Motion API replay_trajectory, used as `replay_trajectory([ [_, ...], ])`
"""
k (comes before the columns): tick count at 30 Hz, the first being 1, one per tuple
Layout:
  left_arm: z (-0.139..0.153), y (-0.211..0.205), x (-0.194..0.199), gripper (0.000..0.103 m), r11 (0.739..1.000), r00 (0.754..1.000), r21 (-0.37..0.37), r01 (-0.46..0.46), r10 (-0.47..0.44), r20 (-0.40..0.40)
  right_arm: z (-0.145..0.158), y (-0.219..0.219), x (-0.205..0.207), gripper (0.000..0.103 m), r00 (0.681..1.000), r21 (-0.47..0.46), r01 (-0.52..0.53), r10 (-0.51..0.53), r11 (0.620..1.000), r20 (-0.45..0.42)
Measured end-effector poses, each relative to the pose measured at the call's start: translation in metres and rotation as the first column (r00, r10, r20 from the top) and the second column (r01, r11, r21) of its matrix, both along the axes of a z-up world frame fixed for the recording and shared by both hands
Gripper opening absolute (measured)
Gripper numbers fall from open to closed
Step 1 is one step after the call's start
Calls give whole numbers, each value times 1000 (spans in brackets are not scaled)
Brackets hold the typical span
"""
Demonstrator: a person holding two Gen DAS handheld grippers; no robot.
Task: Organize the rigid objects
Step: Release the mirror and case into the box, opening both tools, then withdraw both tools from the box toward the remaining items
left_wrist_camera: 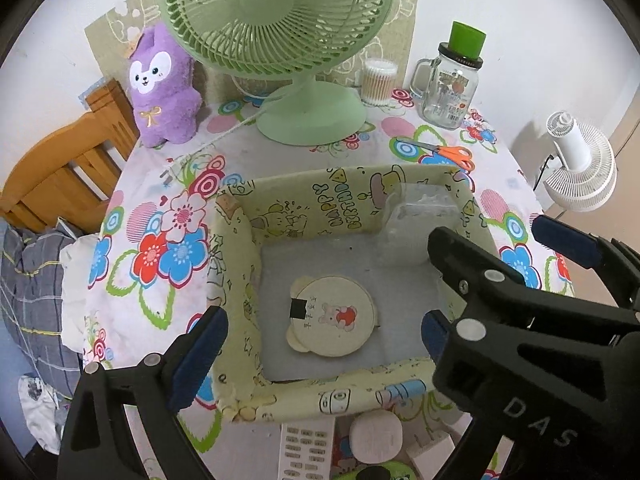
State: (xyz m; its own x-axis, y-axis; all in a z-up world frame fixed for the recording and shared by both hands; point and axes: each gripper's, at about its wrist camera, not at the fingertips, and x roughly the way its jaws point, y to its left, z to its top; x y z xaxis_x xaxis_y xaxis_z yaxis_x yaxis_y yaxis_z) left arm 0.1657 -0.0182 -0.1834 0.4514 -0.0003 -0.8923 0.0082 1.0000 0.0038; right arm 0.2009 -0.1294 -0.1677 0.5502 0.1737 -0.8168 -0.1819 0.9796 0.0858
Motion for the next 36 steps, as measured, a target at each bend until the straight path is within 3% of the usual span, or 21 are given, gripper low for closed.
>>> replay_trajectory([
  [19, 32, -5, -40, 99, 999, 997, 8, -44, 44, 63, 28, -21, -38, 91, 999, -29, 44, -43, 999, 24],
  [36, 54, -12, -76, 99, 997, 993, 16, -74, 73, 94, 47, -40, -75, 91, 999, -18, 5, -4, 1000, 54],
])
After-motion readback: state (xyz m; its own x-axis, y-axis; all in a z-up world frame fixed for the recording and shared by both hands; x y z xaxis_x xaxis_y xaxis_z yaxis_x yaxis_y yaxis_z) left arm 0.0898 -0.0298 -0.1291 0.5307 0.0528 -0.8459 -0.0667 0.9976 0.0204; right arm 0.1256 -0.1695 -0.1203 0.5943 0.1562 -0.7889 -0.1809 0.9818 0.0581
